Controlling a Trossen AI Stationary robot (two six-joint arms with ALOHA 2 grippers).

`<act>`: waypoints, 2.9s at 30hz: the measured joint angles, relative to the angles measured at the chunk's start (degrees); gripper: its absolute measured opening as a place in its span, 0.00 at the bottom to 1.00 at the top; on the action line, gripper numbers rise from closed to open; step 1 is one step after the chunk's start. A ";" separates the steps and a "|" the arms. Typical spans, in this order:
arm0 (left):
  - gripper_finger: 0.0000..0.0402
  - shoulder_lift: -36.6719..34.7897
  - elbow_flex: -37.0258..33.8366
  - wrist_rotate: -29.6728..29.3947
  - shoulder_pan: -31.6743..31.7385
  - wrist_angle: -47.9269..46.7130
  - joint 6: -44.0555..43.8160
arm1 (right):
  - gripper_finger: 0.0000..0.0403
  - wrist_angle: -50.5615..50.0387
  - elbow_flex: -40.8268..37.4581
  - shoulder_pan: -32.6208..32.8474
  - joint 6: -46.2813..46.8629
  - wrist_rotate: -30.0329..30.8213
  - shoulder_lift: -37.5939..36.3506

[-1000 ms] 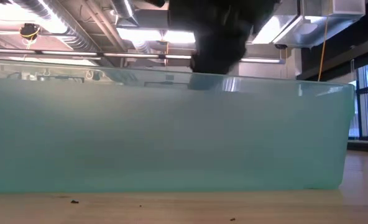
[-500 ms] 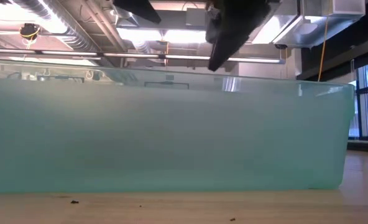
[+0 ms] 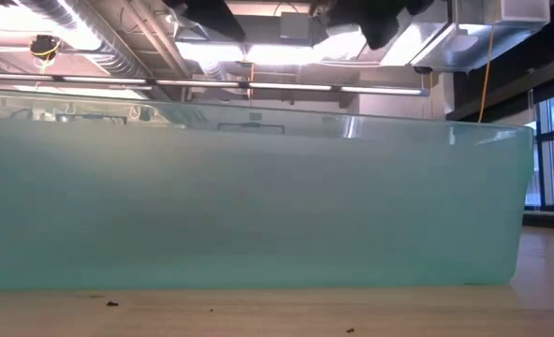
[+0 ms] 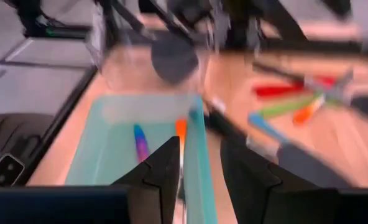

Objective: Pick & Place Kitchen Items
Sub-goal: Put the left wooden spatula into the transparent bin

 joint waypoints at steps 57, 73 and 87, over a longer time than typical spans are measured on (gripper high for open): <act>0.30 -2.99 -14.95 6.90 16.95 -29.79 -54.63 | 0.30 19.74 -8.80 -31.32 -23.27 -42.92 8.73; 0.30 -2.99 -14.93 38.57 36.03 -31.81 -39.72 | 0.30 18.64 -8.80 -31.55 -23.18 -42.58 8.73; 0.48 -2.97 -14.88 46.06 34.79 -33.11 -32.39 | 0.30 18.68 -8.80 -31.55 -23.18 -42.41 8.73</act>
